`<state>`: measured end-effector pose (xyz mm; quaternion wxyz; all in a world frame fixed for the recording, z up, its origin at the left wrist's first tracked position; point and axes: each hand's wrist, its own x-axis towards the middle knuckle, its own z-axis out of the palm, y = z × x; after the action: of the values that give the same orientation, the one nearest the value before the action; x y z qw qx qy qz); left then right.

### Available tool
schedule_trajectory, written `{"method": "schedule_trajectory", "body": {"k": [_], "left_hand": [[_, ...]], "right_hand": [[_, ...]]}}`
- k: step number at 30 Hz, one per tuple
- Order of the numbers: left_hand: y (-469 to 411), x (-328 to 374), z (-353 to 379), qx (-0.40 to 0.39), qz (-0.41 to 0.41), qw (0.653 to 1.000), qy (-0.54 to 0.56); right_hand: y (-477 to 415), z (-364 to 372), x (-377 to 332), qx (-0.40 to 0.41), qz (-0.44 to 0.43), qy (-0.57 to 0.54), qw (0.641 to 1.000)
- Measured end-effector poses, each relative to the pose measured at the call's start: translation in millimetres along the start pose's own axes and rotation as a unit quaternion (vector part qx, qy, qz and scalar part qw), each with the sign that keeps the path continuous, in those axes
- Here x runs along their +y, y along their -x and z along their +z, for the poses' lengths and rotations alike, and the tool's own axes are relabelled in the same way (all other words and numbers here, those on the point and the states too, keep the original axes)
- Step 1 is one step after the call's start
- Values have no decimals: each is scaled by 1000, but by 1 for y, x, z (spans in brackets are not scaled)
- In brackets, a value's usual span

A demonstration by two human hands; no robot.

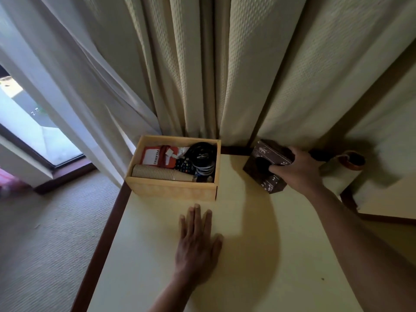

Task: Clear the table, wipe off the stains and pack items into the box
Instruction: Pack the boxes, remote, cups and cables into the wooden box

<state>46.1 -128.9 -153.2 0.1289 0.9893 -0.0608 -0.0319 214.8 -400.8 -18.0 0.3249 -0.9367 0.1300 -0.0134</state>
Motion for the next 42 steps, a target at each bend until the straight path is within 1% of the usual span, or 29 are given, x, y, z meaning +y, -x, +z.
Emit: {"method": "schedule_trajectory", "body": {"k": [3, 5, 8, 10, 13, 15, 17, 18, 20, 22, 25, 28, 31, 34, 39, 40, 41, 42], "left_hand": [[0, 1, -1, -10, 1, 1000, -8], [0, 1, 0, -10, 0, 1000, -12], [0, 0, 2, -12, -2, 1000, -14], [0, 0, 2, -12, -3, 1000, -12], [-1, 1, -2, -13, -5, 1000, -14], [0, 1, -3, -20, -4, 1000, -17], [0, 2, -6, -20, -5, 1000, -11], [0, 2, -7, -19, -5, 1000, -9], [1, 4, -8, -24, -11, 1000, -8], [2, 5, -9, -22, -13, 1000, -6], [2, 7, -12, -26, -13, 1000, -6], [0, 8, -13, -31, -13, 999, -15], [1, 6, -11, -24, -16, 1000, -13], [1, 6, -10, -23, -15, 1000, -11], [0, 5, -12, -29, -17, 999, -17], [0, 5, -11, -30, -18, 999, -17], [0, 4, -12, -28, -20, 999, -15], [0, 3, -11, -24, -23, 999, -12]], "right_hand": [[-8, -9, -6, -124, 41, -91, 987], [-13, -6, -8, -165, 54, -107, 979], [-22, 7, -4, -152, 56, -138, 977], [-30, 18, 0, -138, 35, -150, 978], [-38, 31, -1, -119, -6, -131, 984], [-40, 39, -3, -107, 1, -164, 981], [-32, 45, -4, -88, 35, -237, 967], [-24, 51, 0, -77, 48, -292, 952], [-2, 68, 9, -75, 41, -390, 917], [19, 85, 13, -80, 37, -432, 898], [26, 99, 6, -56, 44, -448, 891], [18, 107, -3, -73, 30, -433, 898], [14, 112, -10, -85, 35, -424, 901], [11, 114, -15, -82, 28, -424, 901], [18, 111, -11, -80, 18, -396, 915], [24, 107, -10, -58, 16, -381, 922], [31, 103, -6, -15, 15, -365, 931], [39, 98, 0, 46, 15, -351, 935]]}}
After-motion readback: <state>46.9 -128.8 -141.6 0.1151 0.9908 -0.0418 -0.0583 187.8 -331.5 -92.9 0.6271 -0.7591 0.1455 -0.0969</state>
